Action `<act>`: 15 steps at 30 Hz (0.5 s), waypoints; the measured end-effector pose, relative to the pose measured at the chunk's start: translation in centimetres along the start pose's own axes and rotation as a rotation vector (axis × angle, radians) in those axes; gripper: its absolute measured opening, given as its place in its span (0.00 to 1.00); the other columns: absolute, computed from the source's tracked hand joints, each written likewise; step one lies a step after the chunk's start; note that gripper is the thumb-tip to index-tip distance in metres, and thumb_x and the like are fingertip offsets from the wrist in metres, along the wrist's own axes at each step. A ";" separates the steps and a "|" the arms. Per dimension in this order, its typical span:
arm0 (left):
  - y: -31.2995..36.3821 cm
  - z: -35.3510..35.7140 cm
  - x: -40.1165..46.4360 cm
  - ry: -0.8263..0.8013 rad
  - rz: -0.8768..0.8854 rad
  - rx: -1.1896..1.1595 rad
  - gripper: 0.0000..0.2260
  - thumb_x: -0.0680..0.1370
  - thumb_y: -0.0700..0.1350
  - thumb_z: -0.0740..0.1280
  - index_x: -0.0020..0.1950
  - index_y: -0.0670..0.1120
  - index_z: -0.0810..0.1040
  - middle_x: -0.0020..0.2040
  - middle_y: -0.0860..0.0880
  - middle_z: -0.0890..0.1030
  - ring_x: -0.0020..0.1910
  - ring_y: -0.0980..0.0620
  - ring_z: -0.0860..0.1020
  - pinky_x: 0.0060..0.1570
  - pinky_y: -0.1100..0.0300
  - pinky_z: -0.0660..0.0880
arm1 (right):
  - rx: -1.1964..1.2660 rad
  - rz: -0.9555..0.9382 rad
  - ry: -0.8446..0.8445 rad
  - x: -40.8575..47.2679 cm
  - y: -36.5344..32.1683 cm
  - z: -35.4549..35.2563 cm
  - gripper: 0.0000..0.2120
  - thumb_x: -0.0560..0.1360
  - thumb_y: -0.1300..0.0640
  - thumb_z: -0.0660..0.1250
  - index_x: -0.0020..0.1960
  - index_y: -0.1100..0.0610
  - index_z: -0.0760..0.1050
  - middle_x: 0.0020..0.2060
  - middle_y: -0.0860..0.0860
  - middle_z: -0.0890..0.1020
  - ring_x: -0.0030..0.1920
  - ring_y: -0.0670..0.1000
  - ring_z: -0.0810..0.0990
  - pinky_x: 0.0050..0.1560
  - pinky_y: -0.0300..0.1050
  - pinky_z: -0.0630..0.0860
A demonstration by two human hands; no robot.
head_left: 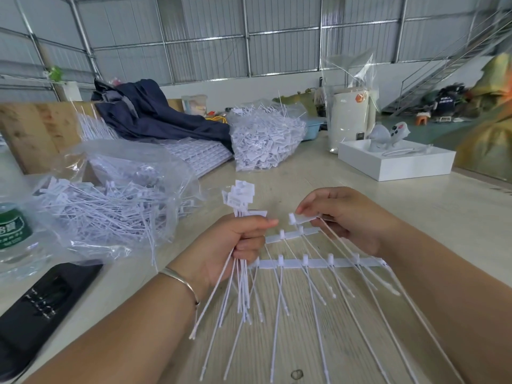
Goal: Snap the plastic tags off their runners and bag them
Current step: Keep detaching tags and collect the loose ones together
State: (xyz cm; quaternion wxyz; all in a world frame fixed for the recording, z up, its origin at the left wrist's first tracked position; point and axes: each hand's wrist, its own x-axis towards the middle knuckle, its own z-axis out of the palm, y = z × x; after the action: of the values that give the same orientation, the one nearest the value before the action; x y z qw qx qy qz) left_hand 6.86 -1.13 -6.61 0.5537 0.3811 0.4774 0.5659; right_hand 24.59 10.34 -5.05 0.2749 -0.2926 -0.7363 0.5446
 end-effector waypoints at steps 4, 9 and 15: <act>-0.3 0.0 0.2 0.061 -0.048 0.092 0.18 0.68 0.39 0.73 0.33 0.50 0.63 0.26 0.54 0.58 0.20 0.59 0.57 0.18 0.69 0.55 | 0.089 0.038 0.029 0.1 -0.2 0.2 0.11 0.72 0.70 0.58 0.42 0.62 0.77 0.20 0.48 0.66 0.34 0.55 0.61 0.26 0.38 0.58; -0.4 0.5 0.3 0.079 -0.108 -0.002 0.14 0.74 0.52 0.68 0.38 0.49 0.65 0.28 0.53 0.60 0.20 0.60 0.58 0.16 0.69 0.56 | 0.159 0.044 -0.036 -0.1 -0.5 0.6 0.14 0.69 0.74 0.51 0.41 0.63 0.74 0.22 0.50 0.71 0.28 0.51 0.62 0.26 0.39 0.59; -0.5 0.5 0.4 0.136 -0.098 0.009 0.14 0.79 0.54 0.64 0.45 0.43 0.72 0.27 0.52 0.65 0.21 0.59 0.59 0.16 0.69 0.56 | 0.135 0.024 -0.126 -0.4 -0.5 0.9 0.12 0.71 0.75 0.53 0.41 0.64 0.73 0.23 0.51 0.71 0.25 0.49 0.63 0.28 0.41 0.58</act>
State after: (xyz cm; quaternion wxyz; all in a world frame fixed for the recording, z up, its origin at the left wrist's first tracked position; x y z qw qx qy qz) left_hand 7.48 -0.71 -7.01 0.5452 0.3205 0.5344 0.5607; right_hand 24.12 9.38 -4.87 0.2408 -0.2472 -0.7102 0.6136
